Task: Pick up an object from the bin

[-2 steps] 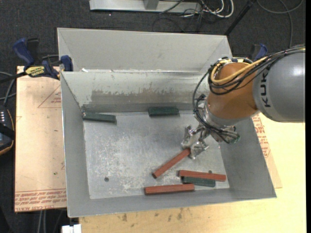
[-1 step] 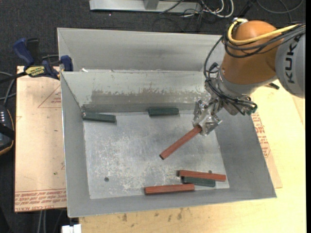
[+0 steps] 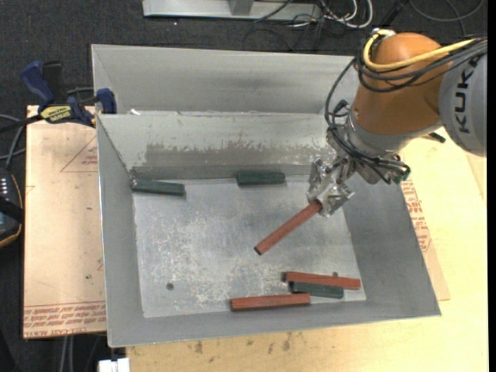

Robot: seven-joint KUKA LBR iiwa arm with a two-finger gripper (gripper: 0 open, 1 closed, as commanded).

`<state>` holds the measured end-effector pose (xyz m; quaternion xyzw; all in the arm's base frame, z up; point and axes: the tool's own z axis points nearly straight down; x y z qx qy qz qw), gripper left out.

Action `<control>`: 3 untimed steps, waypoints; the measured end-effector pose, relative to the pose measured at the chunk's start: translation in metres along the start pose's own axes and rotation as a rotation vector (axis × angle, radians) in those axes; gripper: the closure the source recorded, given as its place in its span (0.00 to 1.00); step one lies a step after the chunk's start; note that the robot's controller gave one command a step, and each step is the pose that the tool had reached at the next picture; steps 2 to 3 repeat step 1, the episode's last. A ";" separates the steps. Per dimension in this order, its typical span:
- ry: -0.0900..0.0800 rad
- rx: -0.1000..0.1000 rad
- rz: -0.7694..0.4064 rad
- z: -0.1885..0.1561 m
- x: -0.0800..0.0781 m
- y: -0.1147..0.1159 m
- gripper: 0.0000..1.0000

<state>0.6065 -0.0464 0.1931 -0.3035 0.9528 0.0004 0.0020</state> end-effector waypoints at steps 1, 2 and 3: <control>-0.001 0.000 -0.635 -0.074 0.022 0.003 1.00; -0.001 0.000 -0.635 -0.074 0.022 0.003 1.00; -0.001 0.000 -0.635 -0.074 0.022 0.003 1.00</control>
Offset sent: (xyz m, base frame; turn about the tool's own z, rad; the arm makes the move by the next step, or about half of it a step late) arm 0.0000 0.0000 0.0000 0.0000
